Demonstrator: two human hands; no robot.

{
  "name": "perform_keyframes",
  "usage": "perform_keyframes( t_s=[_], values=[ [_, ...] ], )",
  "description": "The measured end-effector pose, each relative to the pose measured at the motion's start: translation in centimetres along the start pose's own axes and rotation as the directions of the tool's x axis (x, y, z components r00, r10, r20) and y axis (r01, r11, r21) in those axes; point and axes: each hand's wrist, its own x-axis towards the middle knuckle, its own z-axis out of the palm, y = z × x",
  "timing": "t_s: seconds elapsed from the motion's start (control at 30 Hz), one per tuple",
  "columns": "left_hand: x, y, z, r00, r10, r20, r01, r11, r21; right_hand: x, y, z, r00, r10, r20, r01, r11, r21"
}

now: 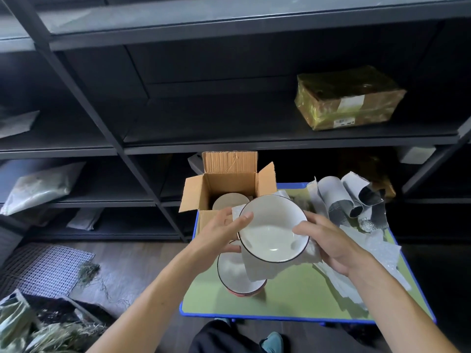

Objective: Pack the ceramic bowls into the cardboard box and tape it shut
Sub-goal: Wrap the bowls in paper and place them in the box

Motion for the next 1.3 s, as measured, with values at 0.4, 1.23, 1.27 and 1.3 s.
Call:
perform_keyframes(
  t_s=[0.4,1.23,1.27,1.3],
  values=[
    [0.1,-1.2,-2.1,0.996,0.010,0.083,-0.017,0.996,0.090,2.2,-0.1,2.6,0.994,0.110,-0.015,-0.111,0.986,-0.127],
    [12.7,4.3,-10.8,0.990,0.005,-0.141,0.064,0.876,0.477,15.5,-4.4,8.9,0.911,-0.060,-0.408,-0.162,0.858,-0.487],
    [13.2,4.4,-10.8,0.990,-0.015,-0.137,0.085,0.850,0.519,16.2,-4.1,8.8,0.904,-0.067,-0.423,-0.194,0.816,-0.544],
    [13.8,4.3,-10.8,0.989,-0.030,-0.147,0.108,0.823,0.557,17.0,-3.8,8.6,0.899,-0.064,-0.433,-0.233,0.768,-0.597]
  ],
)
